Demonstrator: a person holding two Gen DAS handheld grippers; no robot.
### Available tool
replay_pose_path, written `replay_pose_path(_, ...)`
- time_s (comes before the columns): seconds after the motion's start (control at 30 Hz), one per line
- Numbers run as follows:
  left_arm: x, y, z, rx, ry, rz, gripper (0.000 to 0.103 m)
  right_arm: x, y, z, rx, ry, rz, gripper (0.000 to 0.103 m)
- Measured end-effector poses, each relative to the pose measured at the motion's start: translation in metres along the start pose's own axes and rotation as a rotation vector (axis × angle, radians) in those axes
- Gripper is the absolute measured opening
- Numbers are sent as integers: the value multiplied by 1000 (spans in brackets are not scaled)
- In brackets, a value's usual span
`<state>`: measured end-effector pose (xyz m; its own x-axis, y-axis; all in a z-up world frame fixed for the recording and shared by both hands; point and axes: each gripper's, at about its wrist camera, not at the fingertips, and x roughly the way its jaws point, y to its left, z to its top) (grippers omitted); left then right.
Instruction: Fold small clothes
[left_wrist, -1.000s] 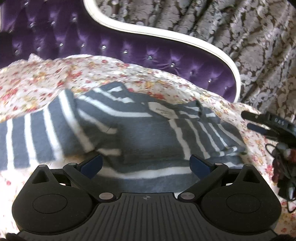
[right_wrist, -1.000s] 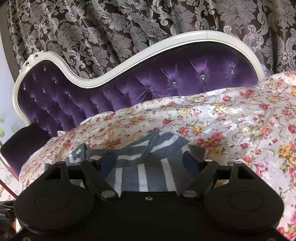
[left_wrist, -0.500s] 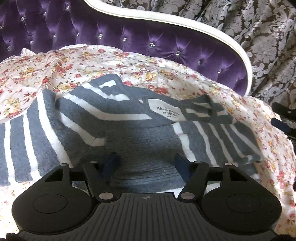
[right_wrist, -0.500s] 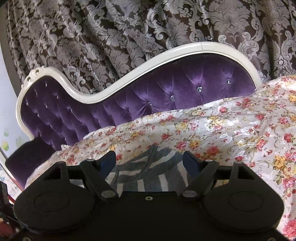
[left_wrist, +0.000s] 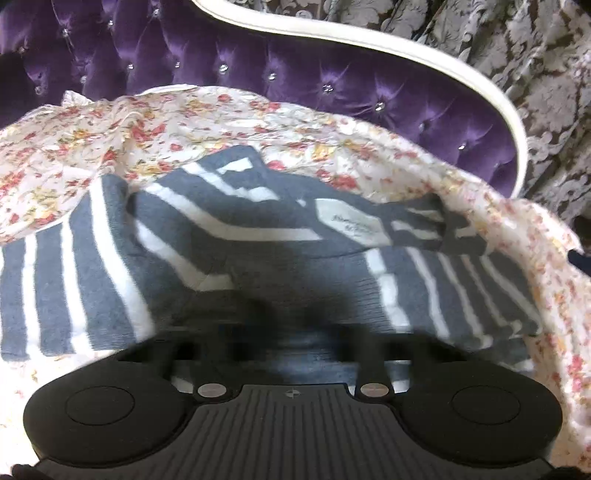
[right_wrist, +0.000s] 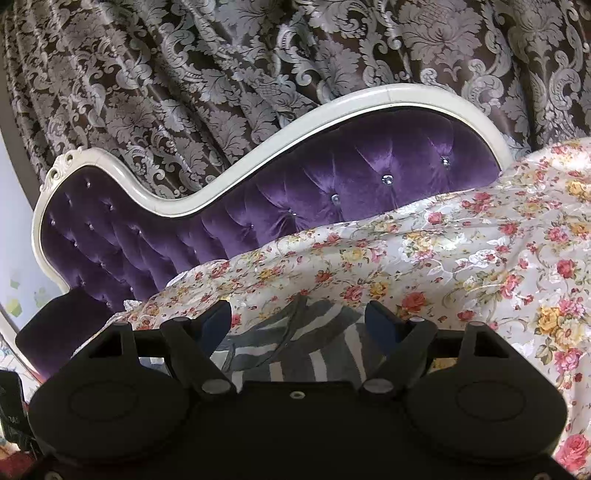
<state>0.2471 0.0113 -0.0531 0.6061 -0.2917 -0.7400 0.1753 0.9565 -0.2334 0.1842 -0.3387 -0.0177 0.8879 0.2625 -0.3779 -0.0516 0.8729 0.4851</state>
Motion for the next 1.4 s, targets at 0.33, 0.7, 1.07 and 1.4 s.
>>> replay_pose_path(0.33, -38, 14, 11, 14, -97, 54, 10, 5, -12, -1, 3, 52, -90, 82)
replay_pose_path(0.7, -27, 26, 2, -49, -56, 25, 10, 31, 12, -28, -276, 262, -177, 82)
replay_pose_path(1.07, -34, 15, 15, -42, -74, -1, 10, 31, 42, -61, -637, 384, -123, 90)
replay_pose_path(1.4, -26, 23, 3, -37, -20, 24, 14, 29, 12, -48, -568, 372, -401, 91)
